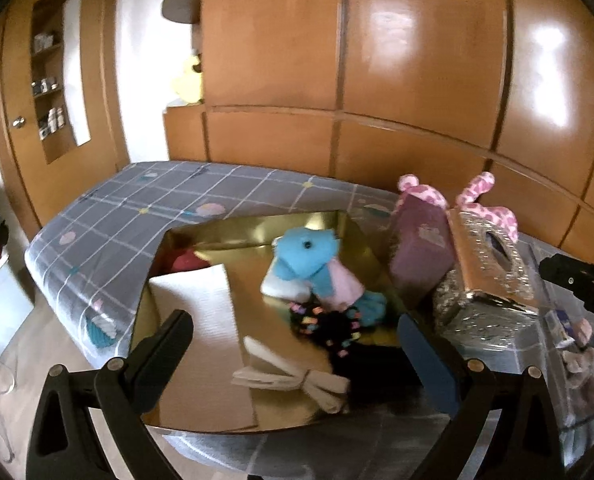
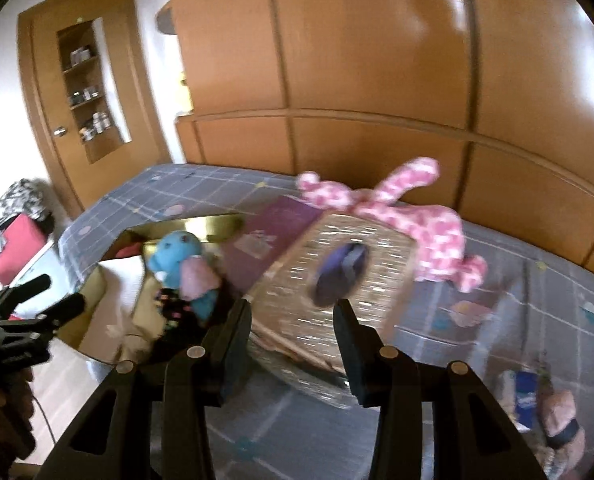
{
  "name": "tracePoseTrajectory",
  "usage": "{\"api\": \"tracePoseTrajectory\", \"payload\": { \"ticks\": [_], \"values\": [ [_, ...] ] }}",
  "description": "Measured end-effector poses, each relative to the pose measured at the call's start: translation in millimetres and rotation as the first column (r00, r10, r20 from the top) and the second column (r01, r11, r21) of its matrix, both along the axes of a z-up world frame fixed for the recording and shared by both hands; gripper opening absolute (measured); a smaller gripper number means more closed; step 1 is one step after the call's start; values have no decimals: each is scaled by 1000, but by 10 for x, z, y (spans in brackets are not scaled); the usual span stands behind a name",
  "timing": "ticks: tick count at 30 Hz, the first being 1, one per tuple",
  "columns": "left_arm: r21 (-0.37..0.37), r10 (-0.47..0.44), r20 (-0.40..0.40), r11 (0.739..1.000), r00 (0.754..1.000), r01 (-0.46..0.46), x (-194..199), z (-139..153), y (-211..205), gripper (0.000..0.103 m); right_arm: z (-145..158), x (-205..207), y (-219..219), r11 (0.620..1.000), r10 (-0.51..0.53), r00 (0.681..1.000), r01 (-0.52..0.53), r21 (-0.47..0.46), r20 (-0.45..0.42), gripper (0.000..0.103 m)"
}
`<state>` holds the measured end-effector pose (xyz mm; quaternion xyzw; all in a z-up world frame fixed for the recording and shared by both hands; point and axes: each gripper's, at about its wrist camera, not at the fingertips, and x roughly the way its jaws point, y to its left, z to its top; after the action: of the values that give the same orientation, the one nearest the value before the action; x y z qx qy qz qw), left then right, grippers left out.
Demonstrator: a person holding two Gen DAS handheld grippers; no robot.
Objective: Organize soft objects
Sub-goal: 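Move both tools back to the pile, right tool toward the pink rolled towel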
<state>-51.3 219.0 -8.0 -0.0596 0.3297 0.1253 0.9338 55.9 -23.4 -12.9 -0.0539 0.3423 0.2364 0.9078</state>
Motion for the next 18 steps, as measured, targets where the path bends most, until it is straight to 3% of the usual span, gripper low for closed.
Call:
{"api": "tracePoseTrajectory", "payload": {
  "ticks": [10,18],
  "values": [
    [38,-118,7,992,993,117,153,106,-402,103,-3,71,-883,980,-199,980,199,-12,20,43],
    [65,-230,13,971,973,228,287,181,-807,103,95,142,-1713,917,-397,917,398,-12,47,43]
  ]
}}
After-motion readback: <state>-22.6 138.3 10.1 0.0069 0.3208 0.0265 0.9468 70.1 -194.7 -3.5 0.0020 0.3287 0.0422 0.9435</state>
